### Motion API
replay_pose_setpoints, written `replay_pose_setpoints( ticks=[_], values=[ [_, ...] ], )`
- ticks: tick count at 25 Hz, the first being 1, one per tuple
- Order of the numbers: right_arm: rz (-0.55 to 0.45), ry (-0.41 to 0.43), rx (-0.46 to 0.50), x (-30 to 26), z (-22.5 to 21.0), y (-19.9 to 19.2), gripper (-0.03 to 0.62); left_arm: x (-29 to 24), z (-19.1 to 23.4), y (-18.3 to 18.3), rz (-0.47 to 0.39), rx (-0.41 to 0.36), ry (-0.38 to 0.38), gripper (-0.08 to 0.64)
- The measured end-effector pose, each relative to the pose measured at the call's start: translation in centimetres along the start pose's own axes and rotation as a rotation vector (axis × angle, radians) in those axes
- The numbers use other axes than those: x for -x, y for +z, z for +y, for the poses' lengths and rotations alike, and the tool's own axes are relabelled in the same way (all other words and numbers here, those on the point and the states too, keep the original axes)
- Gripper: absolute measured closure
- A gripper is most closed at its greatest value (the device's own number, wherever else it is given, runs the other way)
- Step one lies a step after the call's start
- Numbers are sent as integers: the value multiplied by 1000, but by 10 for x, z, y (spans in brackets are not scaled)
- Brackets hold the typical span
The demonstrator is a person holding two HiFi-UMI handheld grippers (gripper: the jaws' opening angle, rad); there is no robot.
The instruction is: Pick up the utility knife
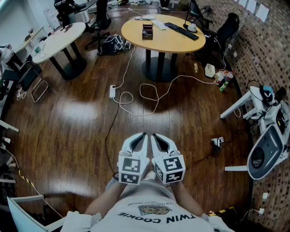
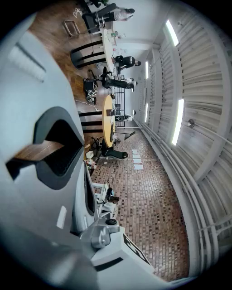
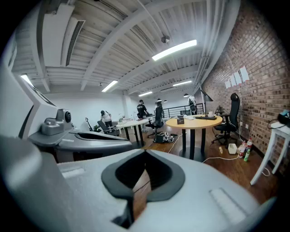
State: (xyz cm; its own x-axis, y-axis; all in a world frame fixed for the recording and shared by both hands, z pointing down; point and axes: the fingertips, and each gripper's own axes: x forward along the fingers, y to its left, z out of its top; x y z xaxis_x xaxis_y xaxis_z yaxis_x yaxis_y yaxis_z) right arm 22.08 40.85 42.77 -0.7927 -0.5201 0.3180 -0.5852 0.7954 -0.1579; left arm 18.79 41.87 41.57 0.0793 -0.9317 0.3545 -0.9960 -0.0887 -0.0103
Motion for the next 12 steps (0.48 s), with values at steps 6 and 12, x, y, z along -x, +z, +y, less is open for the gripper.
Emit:
replay_pose_setpoints(
  ticks=[6, 12],
  values=[
    [-2, -5, -2, -5, -13, 7, 591, -16, -2, 8, -8, 13, -10, 552],
    [4, -32, 19, -34, -32, 21, 591, -48, 15, 16, -24, 29, -37, 552]
  ],
)
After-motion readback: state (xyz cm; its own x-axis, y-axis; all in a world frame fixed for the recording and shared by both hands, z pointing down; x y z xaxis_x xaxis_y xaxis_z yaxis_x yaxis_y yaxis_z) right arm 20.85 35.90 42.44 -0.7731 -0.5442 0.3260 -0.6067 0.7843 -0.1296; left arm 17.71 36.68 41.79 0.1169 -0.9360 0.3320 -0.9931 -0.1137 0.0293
